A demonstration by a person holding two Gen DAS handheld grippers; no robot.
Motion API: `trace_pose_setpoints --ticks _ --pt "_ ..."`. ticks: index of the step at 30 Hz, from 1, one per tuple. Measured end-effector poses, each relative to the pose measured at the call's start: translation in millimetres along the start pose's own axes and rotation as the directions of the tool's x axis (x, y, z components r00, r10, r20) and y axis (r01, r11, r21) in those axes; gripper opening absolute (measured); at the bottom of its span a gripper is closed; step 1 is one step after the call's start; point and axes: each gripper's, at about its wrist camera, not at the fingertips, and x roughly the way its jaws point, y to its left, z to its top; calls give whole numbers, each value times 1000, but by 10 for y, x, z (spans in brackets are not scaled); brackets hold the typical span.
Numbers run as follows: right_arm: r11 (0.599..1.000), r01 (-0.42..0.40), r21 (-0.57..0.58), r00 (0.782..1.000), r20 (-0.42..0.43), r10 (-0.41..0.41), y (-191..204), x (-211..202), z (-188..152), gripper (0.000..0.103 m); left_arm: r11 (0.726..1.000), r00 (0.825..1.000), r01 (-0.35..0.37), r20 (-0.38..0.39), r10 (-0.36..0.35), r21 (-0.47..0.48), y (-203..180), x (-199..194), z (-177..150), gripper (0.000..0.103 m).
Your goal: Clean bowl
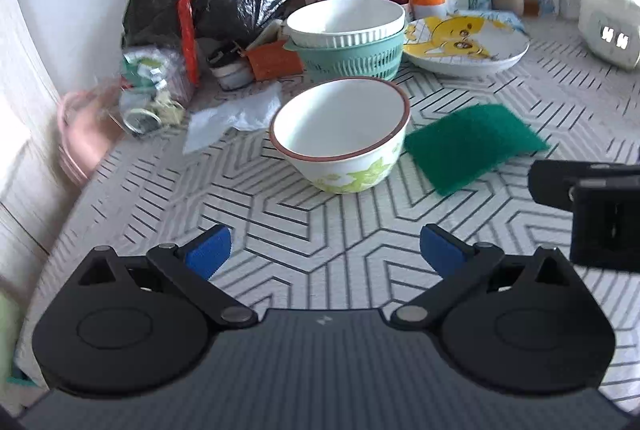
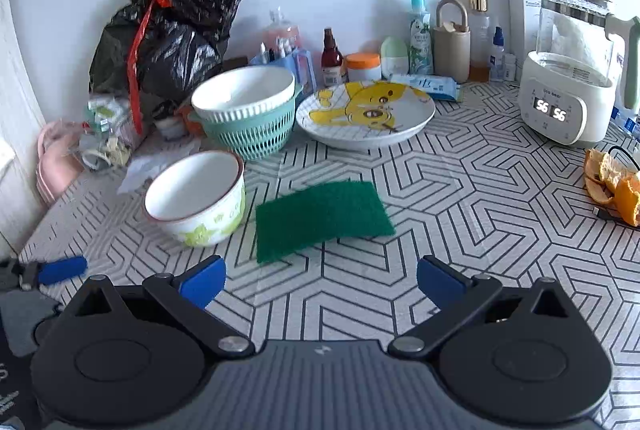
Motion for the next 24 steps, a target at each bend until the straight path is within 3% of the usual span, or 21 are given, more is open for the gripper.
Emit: trace_pose_setpoints --ticks 6,17,24 --pt "1000 -2 9 1000 18 2 -10 -62 1 102 1000 999 17 45 -18 13 -22 -94 -7 103" --pt "1000 14 5 1000 22 -15 -33 -106 2 102 980 987 159 38 -155 -123 121 6 -15 103" --pt "1000 21 -10 999 33 -21 -9 -126 -14 102 980 990 144 17 -143 -136 96 100 -64 103"
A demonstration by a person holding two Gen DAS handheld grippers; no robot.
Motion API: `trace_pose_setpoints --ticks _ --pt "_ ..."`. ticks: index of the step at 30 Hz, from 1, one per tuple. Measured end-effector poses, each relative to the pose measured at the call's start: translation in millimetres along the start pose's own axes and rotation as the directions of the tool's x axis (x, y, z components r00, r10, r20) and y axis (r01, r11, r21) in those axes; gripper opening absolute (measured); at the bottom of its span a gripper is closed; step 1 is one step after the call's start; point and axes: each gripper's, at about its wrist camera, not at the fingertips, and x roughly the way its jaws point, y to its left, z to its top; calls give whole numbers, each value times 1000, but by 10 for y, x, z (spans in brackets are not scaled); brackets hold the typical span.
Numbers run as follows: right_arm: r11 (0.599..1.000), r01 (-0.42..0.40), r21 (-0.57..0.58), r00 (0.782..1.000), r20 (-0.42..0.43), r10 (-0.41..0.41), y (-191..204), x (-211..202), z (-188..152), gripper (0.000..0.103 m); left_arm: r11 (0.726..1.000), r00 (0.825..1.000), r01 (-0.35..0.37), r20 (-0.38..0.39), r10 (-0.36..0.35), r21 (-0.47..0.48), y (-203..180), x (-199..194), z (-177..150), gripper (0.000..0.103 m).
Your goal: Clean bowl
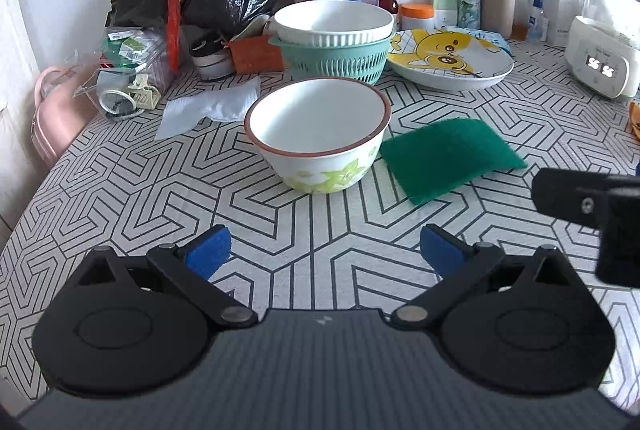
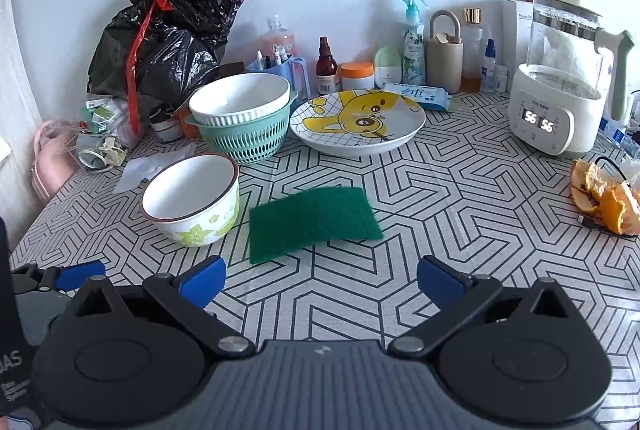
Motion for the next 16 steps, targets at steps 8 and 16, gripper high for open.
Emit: trace_pose_setpoints --ticks 8,16 --pt "1000 1 26 1000 1 -1 -48 28 -6 102 999 998 36 56 -37 22 -46 -86 -12 103" --pt "999 3 38 1000 2 -4 -76 39 -25 102 1000 997 -5 76 3 28 -89 -98 -19 103"
